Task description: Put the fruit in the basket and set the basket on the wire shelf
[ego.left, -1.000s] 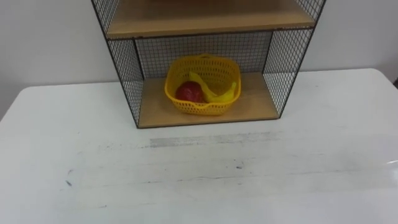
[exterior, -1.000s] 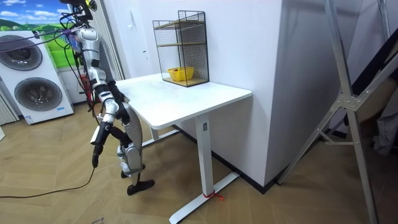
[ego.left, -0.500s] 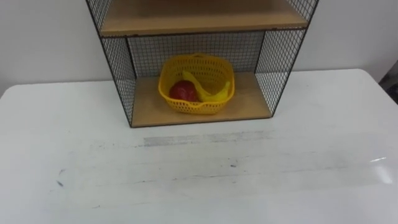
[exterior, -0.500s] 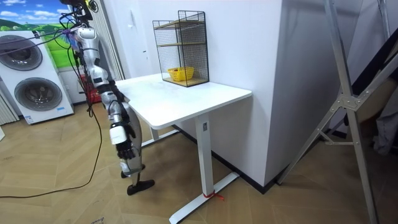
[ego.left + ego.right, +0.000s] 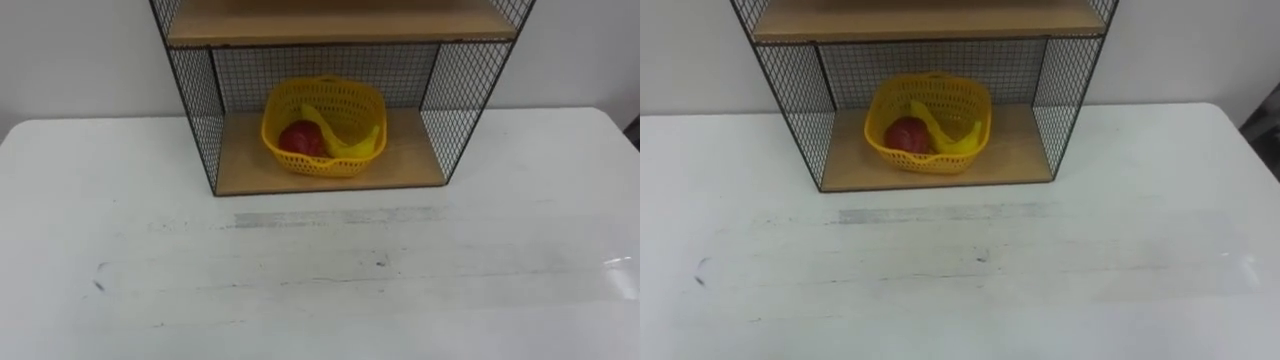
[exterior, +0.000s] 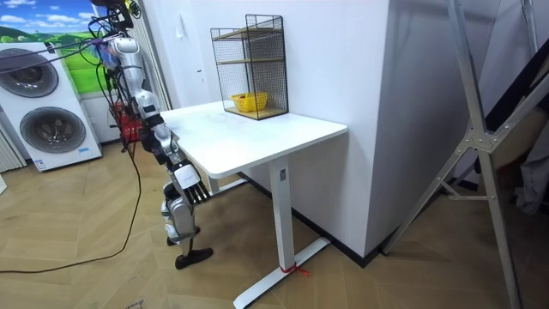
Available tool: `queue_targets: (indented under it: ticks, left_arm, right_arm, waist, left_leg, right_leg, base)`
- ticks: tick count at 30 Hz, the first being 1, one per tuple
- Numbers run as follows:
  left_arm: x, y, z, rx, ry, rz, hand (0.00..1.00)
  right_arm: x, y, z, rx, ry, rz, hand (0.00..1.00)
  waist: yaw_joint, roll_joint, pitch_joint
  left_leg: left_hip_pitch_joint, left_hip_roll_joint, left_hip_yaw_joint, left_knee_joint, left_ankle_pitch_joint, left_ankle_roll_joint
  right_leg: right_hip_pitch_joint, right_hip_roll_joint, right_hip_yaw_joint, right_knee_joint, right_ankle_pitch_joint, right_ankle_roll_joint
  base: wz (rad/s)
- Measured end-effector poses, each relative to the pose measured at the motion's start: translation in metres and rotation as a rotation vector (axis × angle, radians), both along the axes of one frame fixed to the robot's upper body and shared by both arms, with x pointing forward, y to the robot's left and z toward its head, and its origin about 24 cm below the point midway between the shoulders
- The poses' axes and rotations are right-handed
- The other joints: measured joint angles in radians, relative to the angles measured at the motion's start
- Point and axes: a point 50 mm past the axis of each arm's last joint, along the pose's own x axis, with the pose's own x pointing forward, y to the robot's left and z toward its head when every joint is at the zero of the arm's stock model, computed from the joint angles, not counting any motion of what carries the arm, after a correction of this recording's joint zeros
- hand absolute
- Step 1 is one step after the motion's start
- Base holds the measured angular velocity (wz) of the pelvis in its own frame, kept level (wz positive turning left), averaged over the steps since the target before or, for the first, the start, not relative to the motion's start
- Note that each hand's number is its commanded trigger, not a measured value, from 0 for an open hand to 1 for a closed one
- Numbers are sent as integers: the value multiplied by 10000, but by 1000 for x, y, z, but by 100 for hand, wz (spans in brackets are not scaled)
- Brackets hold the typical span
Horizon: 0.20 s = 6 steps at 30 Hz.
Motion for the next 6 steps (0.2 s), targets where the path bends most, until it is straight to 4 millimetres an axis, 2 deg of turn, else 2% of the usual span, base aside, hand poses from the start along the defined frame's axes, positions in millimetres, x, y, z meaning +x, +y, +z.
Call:
queue_targets:
  ticks: [6]
  left_arm:
    - [1, 0, 0, 4, -52, -49, 0]
  right_arm:
    - [-3, 1, -1, 236, 6, 42, 0]
  waist:
    - [4, -18, 12]
  left_leg:
    - [41, 0, -11, 8, 14, 1]
  right_leg:
    - [94, 0, -61, -37, 9, 1]
  base:
    - [0]
